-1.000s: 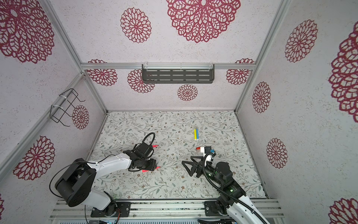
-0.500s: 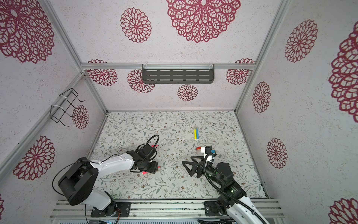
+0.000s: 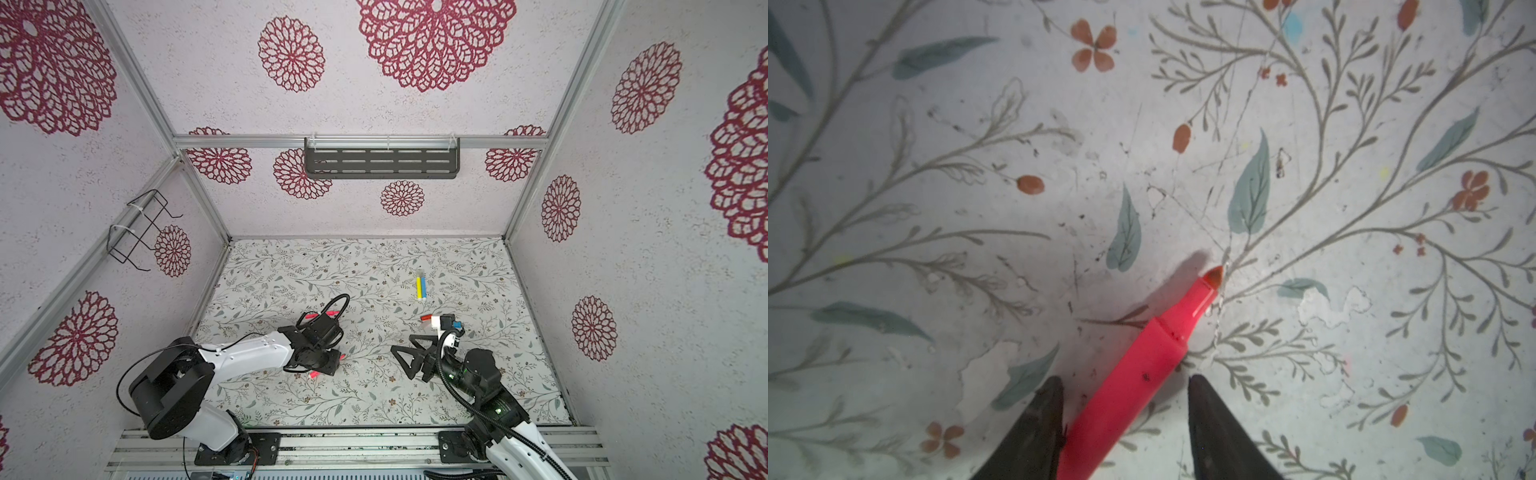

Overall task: Insert the pens into the pen caps
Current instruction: 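Close the left gripper on the pink highlighter and lift it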

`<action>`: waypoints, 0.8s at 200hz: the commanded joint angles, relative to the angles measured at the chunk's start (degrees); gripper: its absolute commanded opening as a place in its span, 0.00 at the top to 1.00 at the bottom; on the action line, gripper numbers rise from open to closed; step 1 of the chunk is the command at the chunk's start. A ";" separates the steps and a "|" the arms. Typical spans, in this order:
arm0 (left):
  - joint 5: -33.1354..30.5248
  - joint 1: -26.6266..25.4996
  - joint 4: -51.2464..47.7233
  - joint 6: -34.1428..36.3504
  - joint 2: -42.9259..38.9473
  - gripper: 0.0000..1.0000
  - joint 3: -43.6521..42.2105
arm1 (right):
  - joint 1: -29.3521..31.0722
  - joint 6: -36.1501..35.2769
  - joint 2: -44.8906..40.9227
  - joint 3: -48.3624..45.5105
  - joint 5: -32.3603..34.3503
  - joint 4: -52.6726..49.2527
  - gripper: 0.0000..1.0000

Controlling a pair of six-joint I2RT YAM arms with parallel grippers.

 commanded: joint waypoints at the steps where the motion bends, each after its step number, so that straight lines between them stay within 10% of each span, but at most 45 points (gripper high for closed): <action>1: 0.62 -1.24 -2.62 -1.99 0.92 0.52 -1.54 | 0.19 0.41 -0.52 -0.04 0.84 0.75 0.03; 98: -0.32 -5.42 -3.70 -7.14 -3.59 0.57 -6.05 | 0.25 1.31 0.16 -0.58 2.35 0.43 0.07; 160: -2.25 -8.47 -3.01 -8.93 0.03 0.87 -6.18 | 0.31 1.69 1.05 -0.19 2.31 0.97 0.08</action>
